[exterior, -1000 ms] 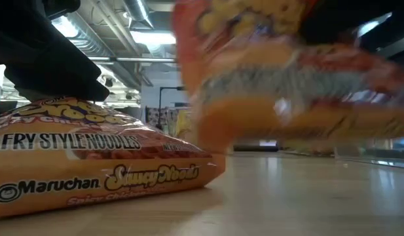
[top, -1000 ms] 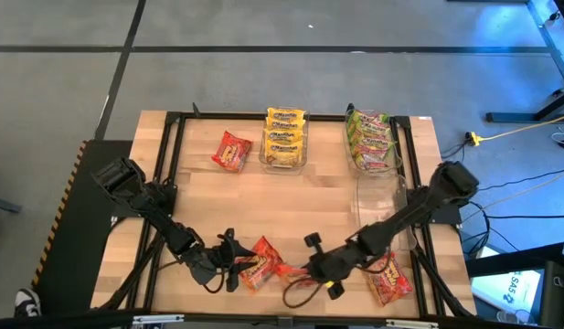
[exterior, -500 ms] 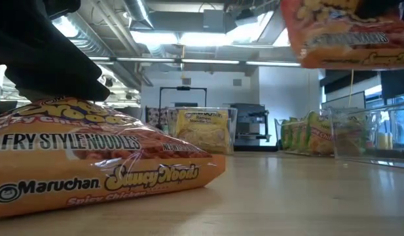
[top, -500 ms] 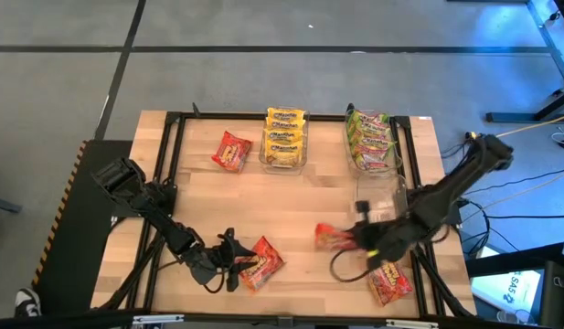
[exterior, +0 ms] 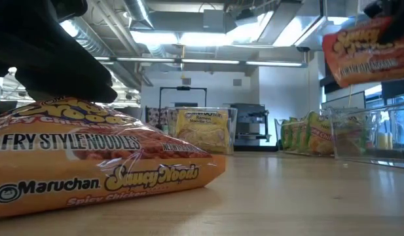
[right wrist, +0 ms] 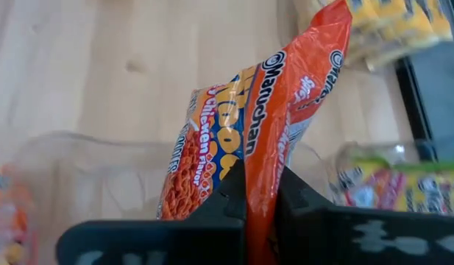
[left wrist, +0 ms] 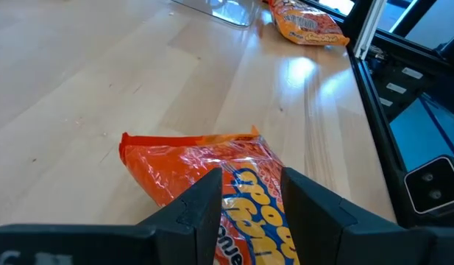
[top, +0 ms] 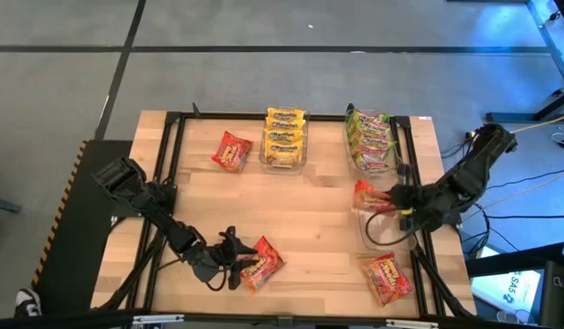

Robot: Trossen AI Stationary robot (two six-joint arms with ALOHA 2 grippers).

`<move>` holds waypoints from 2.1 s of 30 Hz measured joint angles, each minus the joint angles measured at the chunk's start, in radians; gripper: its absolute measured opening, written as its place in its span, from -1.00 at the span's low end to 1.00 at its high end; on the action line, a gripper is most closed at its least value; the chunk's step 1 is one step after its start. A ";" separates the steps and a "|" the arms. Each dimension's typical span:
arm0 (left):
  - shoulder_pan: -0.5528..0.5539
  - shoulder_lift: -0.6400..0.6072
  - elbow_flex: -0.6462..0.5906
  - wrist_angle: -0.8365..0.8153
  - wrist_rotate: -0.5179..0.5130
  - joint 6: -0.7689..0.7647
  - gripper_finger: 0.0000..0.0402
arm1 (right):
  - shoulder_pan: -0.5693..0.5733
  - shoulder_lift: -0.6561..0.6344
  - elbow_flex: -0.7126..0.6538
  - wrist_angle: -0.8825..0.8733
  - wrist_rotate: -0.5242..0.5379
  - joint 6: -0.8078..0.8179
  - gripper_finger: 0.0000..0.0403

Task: Sort Maruchan noodles
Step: Put the orange noodle pack into the bottom right transparent bin

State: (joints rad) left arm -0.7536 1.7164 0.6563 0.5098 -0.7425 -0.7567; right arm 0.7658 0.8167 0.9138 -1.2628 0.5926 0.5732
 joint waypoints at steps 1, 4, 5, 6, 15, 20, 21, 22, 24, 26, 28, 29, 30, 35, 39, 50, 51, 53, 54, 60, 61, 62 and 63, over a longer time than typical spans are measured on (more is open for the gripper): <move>0.001 0.000 0.000 0.000 0.000 0.000 -0.33 | 0.000 -0.016 -0.010 -0.022 0.000 0.013 -0.99; 0.004 0.000 0.000 0.000 0.000 0.006 -0.33 | 0.000 -0.058 -0.061 -0.066 0.000 0.049 -0.99; 0.006 0.000 0.000 0.000 0.000 0.006 -0.34 | 0.000 -0.070 -0.083 -0.066 -0.001 0.052 -0.99; 0.008 0.000 0.000 0.000 0.000 0.006 -0.33 | 0.000 -0.081 -0.104 -0.067 0.000 0.052 -0.99; 0.010 0.000 0.000 0.000 0.001 0.007 -0.33 | -0.001 -0.129 -0.216 -0.113 -0.009 0.051 -0.99; 0.013 0.000 0.000 0.000 -0.003 0.007 -0.33 | -0.001 -0.125 -0.216 -0.115 -0.009 0.051 -0.99; 0.014 0.000 0.000 0.000 -0.003 0.007 -0.33 | -0.001 -0.118 -0.216 -0.114 -0.009 0.051 -0.99; 0.014 0.000 0.000 0.000 -0.003 0.007 -0.33 | -0.002 -0.108 -0.216 -0.115 -0.009 0.052 -0.99; 0.020 0.000 0.000 0.000 -0.003 0.007 -0.33 | -0.023 -0.090 -0.216 -0.115 -0.009 0.053 -0.99; 0.024 0.000 0.000 0.000 -0.003 0.007 -0.33 | -0.064 -0.077 -0.216 -0.113 -0.009 0.053 -0.99; 0.028 0.000 0.000 0.000 -0.003 0.007 -0.33 | -0.113 -0.060 -0.216 -0.114 -0.009 0.051 -0.99; 0.030 0.000 0.000 0.000 -0.003 0.007 -0.33 | -0.140 -0.047 -0.216 -0.110 -0.011 0.048 -0.99; 0.030 0.000 0.000 0.000 -0.002 0.007 -0.33 | -0.168 -0.033 -0.216 -0.100 -0.020 0.029 -0.99; 0.030 0.000 0.000 0.000 0.000 0.007 -0.33 | -0.301 0.032 -0.231 -0.036 -0.122 -0.084 -0.99; 0.030 0.000 0.000 -0.001 0.003 0.007 -0.33 | -0.368 0.071 -0.235 -0.009 -0.185 -0.150 -0.99; 0.030 0.000 0.000 -0.005 0.004 0.008 -0.33 | -0.454 0.119 -0.235 0.010 -0.220 -0.187 -0.99; 0.030 0.000 0.000 -0.005 0.004 0.008 -0.33 | -0.461 0.124 -0.235 0.010 -0.220 -0.187 -0.99; 0.030 0.000 0.000 -0.005 0.004 0.008 -0.33 | -0.473 0.133 -0.234 0.011 -0.219 -0.188 -0.99; 0.030 0.000 0.000 -0.006 0.004 0.008 -0.33 | -0.477 0.137 -0.233 0.012 -0.219 -0.189 -0.99; 0.030 0.000 0.000 -0.009 0.003 0.008 -0.33 | -0.479 0.137 -0.206 0.047 -0.218 -0.208 -0.98; 0.030 0.000 0.000 -0.011 0.003 0.008 -0.33 | -0.478 0.136 -0.197 0.053 -0.210 -0.211 -0.98; 0.030 0.000 0.000 -0.013 0.002 0.008 -0.33 | -0.478 0.136 -0.192 0.054 -0.199 -0.212 -0.98; 0.030 0.000 0.000 -0.016 0.002 0.008 -0.33 | -0.479 0.136 -0.192 0.054 -0.192 -0.212 -0.98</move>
State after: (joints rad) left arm -0.7238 1.7164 0.6563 0.4943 -0.7403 -0.7486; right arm 0.2871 0.9531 0.7219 -1.2090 0.4005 0.3608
